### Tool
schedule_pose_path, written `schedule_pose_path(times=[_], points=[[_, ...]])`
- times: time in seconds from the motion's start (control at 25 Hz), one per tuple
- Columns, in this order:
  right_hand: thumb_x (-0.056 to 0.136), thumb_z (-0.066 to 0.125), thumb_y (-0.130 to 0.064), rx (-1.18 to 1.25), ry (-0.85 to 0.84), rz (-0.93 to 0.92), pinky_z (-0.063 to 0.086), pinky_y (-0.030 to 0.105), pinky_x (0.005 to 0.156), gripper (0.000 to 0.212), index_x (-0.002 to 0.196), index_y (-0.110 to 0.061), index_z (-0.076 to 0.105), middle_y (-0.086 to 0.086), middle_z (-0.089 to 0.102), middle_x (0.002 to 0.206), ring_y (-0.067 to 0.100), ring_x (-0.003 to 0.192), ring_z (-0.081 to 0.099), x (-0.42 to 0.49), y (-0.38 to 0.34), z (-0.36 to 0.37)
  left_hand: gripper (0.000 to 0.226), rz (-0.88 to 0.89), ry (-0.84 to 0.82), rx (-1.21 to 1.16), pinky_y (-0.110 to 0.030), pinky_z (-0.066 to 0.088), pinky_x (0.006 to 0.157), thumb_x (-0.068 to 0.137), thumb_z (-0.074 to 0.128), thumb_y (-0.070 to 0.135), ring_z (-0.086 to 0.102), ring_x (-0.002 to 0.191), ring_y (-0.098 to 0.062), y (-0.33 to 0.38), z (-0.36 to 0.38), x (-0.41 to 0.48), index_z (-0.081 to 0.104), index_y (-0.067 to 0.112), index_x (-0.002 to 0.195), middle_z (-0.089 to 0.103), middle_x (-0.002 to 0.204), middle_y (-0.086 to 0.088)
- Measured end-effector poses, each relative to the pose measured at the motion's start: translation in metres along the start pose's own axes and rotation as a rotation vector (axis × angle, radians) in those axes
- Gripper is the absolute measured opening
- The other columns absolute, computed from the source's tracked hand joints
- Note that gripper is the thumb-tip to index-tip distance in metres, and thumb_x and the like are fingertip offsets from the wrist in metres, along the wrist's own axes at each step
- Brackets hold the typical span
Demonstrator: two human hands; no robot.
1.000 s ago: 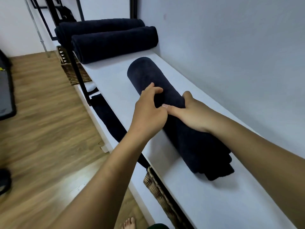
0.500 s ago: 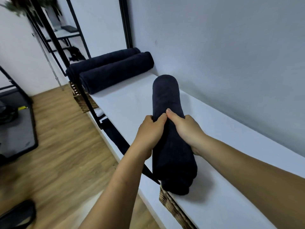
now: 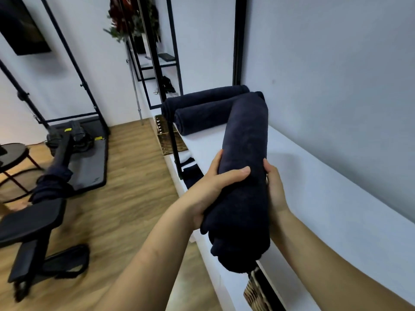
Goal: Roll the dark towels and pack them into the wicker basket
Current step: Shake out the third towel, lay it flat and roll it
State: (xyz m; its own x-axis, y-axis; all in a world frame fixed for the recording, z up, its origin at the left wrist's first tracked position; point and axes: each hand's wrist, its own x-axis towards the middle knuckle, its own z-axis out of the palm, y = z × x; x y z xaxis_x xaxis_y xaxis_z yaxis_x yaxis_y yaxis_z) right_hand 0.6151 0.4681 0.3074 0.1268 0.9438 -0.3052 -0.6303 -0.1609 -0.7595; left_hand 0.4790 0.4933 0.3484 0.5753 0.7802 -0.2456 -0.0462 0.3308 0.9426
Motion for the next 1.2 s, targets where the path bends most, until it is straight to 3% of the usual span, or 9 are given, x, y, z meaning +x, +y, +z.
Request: schedule_pose_path(times=[0.12, 0.24, 0.32, 0.4, 0.52, 0.64, 0.8, 0.92, 1.2], points=[[0.1, 0.034, -0.057, -0.324, 0.076, -0.039, 0.056, 0.044, 0.091, 0.055, 0.122, -0.021, 0.069, 0.009, 0.074, 0.115, 0.027, 0.104, 0.071, 0.007, 0.001, 0.009, 0.071, 0.035, 0.011, 0.139, -0.023, 0.054, 0.081, 0.077, 0.081, 0.026, 0.071, 0.098, -0.006, 0.01, -0.018, 0.007, 0.046, 0.045, 0.137, 0.07, 0.116, 0.013], [0.102, 0.043, -0.047, -0.63, 0.25, -0.16, 0.06, 0.04, 0.073, 0.034, 0.116, -0.024, 0.064, 0.005, 0.073, 0.107, 0.026, 0.089, 0.073, 0.013, -0.024, 0.032, 0.101, 0.085, 0.063, 0.589, -0.022, 0.05, 0.084, 0.071, 0.082, 0.038, 0.063, 0.108, -0.008, 0.026, -0.043, 0.019, 0.021, 0.05, 0.15, 0.056, 0.127, 0.02], [0.092, 0.057, -0.058, -0.604, 0.275, -0.141, 0.062, 0.043, 0.071, 0.041, 0.113, -0.024, 0.065, 0.007, 0.074, 0.103, 0.03, 0.089, 0.074, 0.022, -0.036, 0.056, 0.11, 0.184, 0.058, 1.135, -0.035, 0.05, 0.087, 0.071, 0.074, 0.043, 0.058, 0.108, -0.026, 0.029, -0.056, 0.02, -0.002, 0.058, 0.148, 0.048, 0.13, 0.008], [0.078, 0.069, -0.066, -0.53, 0.342, -0.078, 0.061, 0.047, 0.076, 0.058, 0.114, -0.021, 0.066, 0.009, 0.076, 0.102, 0.032, 0.093, 0.073, 0.039, -0.037, 0.082, 0.105, 0.434, 0.063, 1.622, -0.046, 0.05, 0.083, 0.08, 0.067, 0.037, 0.056, 0.099, -0.04, 0.026, -0.07, 0.017, -0.012, 0.053, 0.148, 0.037, 0.137, -0.012], [0.074, 0.078, -0.055, -0.286, 0.506, -0.047, 0.06, 0.048, 0.077, 0.058, 0.113, -0.015, 0.063, 0.013, 0.076, 0.1, 0.035, 0.091, 0.073, 0.071, -0.027, 0.116, 0.095, 0.619, 0.063, 2.012, -0.059, 0.043, 0.092, 0.093, 0.058, 0.032, 0.047, 0.11, -0.053, 0.036, -0.097, 0.013, -0.015, 0.038, 0.153, 0.005, 0.154, -0.029], [0.08, 0.074, -0.049, -0.183, 0.516, -0.108, 0.059, 0.037, 0.065, 0.049, 0.114, -0.014, 0.065, 0.012, 0.078, 0.093, 0.03, 0.085, 0.075, 0.091, -0.02, 0.137, 0.099, 0.669, 0.028, 2.047, -0.057, 0.037, 0.096, 0.09, 0.061, 0.039, 0.041, 0.119, -0.051, 0.059, -0.131, 0.02, -0.015, 0.035, 0.154, -0.001, 0.158, -0.024], [0.08, 0.073, -0.047, -0.125, 0.489, -0.249, 0.059, 0.041, 0.084, 0.051, 0.119, -0.016, 0.064, 0.01, 0.077, 0.104, 0.03, 0.099, 0.072, 0.112, -0.028, 0.158, 0.123, 0.532, -0.041, 1.665, -0.044, 0.044, 0.086, 0.071, 0.072, 0.058, 0.049, 0.114, -0.038, 0.105, -0.194, 0.046, -0.018, 0.038, 0.152, 0.035, 0.144, -0.011], [0.081, 0.074, -0.045, -0.058, 0.465, -0.329, 0.057, 0.043, 0.092, 0.049, 0.118, -0.015, 0.063, 0.01, 0.077, 0.106, 0.03, 0.101, 0.071, 0.127, -0.038, 0.172, 0.128, 0.406, -0.122, 1.488, -0.046, 0.047, 0.098, 0.061, 0.074, 0.069, 0.05, 0.123, -0.034, 0.132, -0.225, 0.066, -0.013, 0.044, 0.152, 0.046, 0.141, -0.007], [0.078, 0.084, -0.033, -0.14, 0.433, -0.275, 0.058, 0.049, 0.089, 0.053, 0.121, -0.014, 0.059, 0.012, 0.066, 0.115, 0.031, 0.103, 0.066, 0.176, -0.081, 0.182, 0.106, 0.627, 0.155, 1.619, -0.037, 0.047, 0.079, 0.069, 0.068, 0.062, 0.056, 0.113, -0.027, 0.162, -0.247, 0.112, 0.004, 0.048, 0.153, 0.054, 0.125, 0.002]])
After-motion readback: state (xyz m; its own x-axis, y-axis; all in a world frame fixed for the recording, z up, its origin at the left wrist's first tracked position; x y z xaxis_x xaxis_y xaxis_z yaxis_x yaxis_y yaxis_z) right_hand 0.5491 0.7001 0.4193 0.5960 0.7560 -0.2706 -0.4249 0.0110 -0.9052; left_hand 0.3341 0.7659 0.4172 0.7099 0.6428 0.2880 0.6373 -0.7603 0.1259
